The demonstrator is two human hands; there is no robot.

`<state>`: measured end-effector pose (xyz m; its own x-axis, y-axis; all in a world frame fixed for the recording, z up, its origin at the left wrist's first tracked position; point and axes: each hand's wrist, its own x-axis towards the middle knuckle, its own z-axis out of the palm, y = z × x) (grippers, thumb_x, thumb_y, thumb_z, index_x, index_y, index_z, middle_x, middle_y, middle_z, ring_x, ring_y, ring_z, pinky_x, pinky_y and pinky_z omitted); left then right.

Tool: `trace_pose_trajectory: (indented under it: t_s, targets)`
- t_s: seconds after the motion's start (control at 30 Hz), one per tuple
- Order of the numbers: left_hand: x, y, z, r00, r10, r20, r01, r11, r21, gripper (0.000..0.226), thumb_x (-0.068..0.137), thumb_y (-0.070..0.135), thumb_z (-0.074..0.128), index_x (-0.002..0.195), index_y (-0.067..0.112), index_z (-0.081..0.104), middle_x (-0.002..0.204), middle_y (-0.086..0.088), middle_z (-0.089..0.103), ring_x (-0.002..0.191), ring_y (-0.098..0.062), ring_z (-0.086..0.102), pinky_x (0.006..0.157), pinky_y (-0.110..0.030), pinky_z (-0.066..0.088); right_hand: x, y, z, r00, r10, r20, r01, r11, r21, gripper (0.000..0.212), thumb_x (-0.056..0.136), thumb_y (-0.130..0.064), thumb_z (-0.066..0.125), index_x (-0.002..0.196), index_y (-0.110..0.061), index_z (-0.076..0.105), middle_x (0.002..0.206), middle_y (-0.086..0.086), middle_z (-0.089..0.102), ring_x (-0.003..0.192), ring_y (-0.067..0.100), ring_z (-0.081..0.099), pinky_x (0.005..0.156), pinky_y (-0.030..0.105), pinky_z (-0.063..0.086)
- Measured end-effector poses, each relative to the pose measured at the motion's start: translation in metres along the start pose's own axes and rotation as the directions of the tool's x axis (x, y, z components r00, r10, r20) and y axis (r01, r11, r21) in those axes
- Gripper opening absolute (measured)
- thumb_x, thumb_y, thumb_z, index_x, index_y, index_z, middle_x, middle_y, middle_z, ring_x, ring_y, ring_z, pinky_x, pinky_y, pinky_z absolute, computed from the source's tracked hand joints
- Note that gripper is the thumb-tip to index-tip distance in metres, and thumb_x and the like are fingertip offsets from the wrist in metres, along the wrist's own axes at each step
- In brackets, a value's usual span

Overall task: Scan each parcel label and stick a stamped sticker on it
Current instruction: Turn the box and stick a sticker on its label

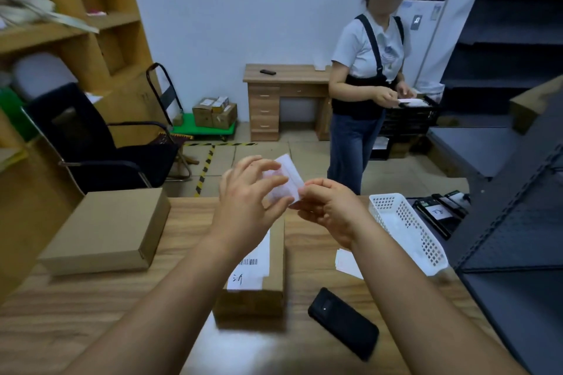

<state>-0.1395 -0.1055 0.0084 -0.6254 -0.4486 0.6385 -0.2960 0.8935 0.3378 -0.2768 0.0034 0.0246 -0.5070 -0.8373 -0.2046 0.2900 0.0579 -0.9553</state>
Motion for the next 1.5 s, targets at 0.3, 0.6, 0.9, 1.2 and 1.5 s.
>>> trace_pose_trajectory:
  t_s: [0.3, 0.6, 0.9, 1.2, 1.5]
  targets:
    - [0.008, 0.018, -0.023, 0.999, -0.011, 0.041, 0.018, 0.983, -0.185, 0.038, 0.083, 0.042, 0.069, 0.118, 0.026, 0.069, 0.118, 0.011, 0.062, 0.113, -0.007, 0.052, 0.096, -0.033, 0.044, -0.017, -0.012, 0.005, 0.989, -0.094, 0.118, 0.072, 0.982, 0.174, 0.010, 0.090, -0.005, 0.061, 0.100, -0.003, 0.062, 0.084, 0.008, 0.067, 0.079, 0.017, 0.066, 0.085, 0.033, 0.055]
    - [0.004, 0.026, -0.031, 1.000, -0.004, -0.015, -0.001, 0.954, -0.299, 0.031, 0.084, 0.033, 0.072, 0.113, 0.020, 0.072, 0.111, 0.012, 0.065, 0.106, 0.002, 0.057, 0.090, -0.008, 0.041, -0.025, -0.012, 0.006, 0.976, -0.145, 0.161, 0.106, 0.968, 0.229, 0.012, 0.084, -0.011, 0.065, 0.095, -0.007, 0.067, 0.089, 0.010, 0.071, 0.083, 0.018, 0.069, 0.079, 0.031, 0.056]
    - [0.008, 0.041, -0.043, 0.998, -0.030, 0.062, 0.053, 0.913, -0.404, 0.018, 0.091, 0.027, 0.067, 0.109, 0.027, 0.073, 0.096, 0.020, 0.069, 0.096, 0.001, 0.062, 0.081, -0.011, 0.047, -0.035, -0.020, -0.003, 0.949, -0.226, 0.219, 0.202, 0.971, 0.130, 0.024, 0.092, -0.007, 0.051, 0.108, 0.004, 0.065, 0.103, 0.015, 0.073, 0.096, 0.020, 0.070, 0.085, 0.032, 0.054]
    - [0.003, 0.044, -0.043, 0.980, -0.104, 0.170, 0.168, 0.889, -0.426, 0.018, 0.090, 0.040, 0.062, 0.106, 0.038, 0.070, 0.094, 0.023, 0.068, 0.096, 0.000, 0.061, 0.079, -0.018, 0.051, -0.045, -0.023, -0.003, 0.948, -0.259, 0.186, 0.263, 0.965, 0.003, 0.012, 0.094, -0.001, 0.053, 0.095, 0.000, 0.065, 0.094, 0.008, 0.074, 0.090, 0.018, 0.072, 0.085, 0.034, 0.054]
    - [-0.001, 0.031, -0.050, 0.975, -0.133, 0.176, 0.201, 0.868, -0.454, 0.013, 0.091, 0.032, 0.067, 0.103, 0.037, 0.068, 0.092, 0.023, 0.069, 0.095, 0.007, 0.061, 0.079, -0.012, 0.048, -0.035, -0.016, 0.014, 0.943, -0.300, 0.144, 0.314, 0.946, -0.081, 0.009, 0.094, -0.002, 0.057, 0.093, 0.001, 0.065, 0.092, 0.004, 0.072, 0.086, 0.015, 0.070, 0.081, 0.034, 0.053]
